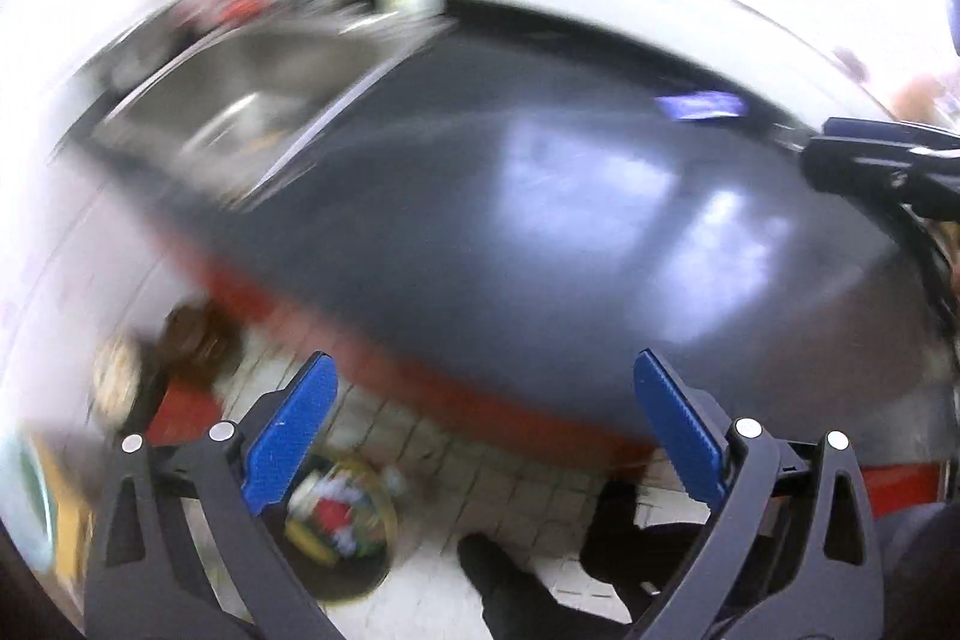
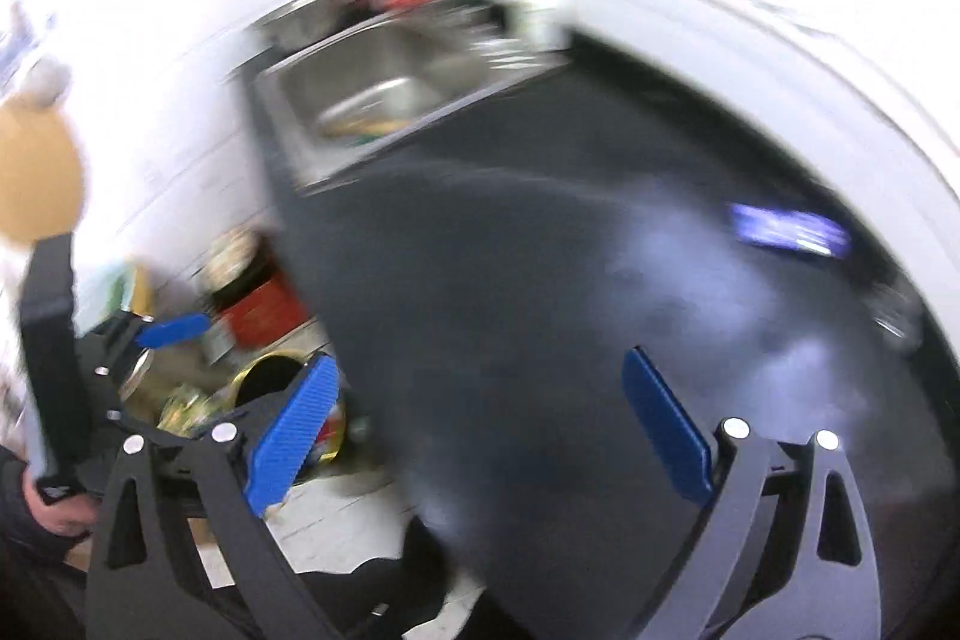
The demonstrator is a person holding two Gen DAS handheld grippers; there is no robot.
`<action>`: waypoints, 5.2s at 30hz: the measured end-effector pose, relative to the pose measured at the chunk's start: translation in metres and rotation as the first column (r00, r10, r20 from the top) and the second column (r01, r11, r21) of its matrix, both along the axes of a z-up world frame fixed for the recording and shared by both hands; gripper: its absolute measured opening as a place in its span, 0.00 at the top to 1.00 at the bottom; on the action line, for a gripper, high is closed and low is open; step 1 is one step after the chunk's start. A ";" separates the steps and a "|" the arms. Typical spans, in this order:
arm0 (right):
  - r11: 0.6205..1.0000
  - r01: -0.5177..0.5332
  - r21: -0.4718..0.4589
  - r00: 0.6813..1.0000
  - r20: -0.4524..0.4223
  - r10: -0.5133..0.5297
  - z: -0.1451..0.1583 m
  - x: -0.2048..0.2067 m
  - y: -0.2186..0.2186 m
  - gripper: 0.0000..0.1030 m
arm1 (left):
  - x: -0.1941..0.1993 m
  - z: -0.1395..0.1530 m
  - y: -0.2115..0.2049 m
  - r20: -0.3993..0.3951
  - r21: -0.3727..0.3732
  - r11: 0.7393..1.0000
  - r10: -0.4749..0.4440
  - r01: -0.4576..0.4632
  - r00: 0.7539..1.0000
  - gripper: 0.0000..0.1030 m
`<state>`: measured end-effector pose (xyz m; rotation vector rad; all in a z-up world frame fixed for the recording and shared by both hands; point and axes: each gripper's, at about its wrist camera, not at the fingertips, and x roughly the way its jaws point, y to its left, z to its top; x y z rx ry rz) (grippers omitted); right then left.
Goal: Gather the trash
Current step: 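Lift both open tools away from the bin back over the countertop, then grasp the blue milk carton with the left tool while the right tool grasps the clear cup, then carry the milk carton and clear cup down over the black bin and release both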
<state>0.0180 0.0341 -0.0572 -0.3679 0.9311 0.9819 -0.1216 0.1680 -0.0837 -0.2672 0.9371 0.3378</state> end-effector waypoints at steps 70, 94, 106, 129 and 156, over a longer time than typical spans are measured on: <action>0.965 0.238 -0.106 0.969 -0.044 -0.243 -0.179 0.387 -0.185 0.37 | 0.483 -0.101 -0.103 -0.111 0.047 0.729 -0.675 0.683 0.729 0.40; 0.920 0.389 0.035 0.918 -0.097 -0.385 -0.080 0.294 -0.215 0.58 | 0.350 -0.023 -0.128 -0.086 0.017 0.869 -0.491 0.494 0.867 0.50; 0.945 0.324 0.043 0.944 -0.081 -0.320 -0.054 0.183 -0.216 0.58 | 0.238 -0.005 -0.144 -0.060 0.014 0.915 -0.401 0.403 0.914 0.50; 0.995 -0.034 0.098 0.999 -0.019 0.036 -0.009 0.073 -0.073 0.58 | 0.065 0.027 -0.046 -0.009 0.060 0.998 -0.022 0.023 1.000 0.50; 0.767 -0.639 -0.046 0.749 -0.264 0.608 -0.113 -0.219 0.244 0.57 | -0.249 -0.108 0.098 -0.153 -0.035 0.792 0.598 -0.609 0.787 0.50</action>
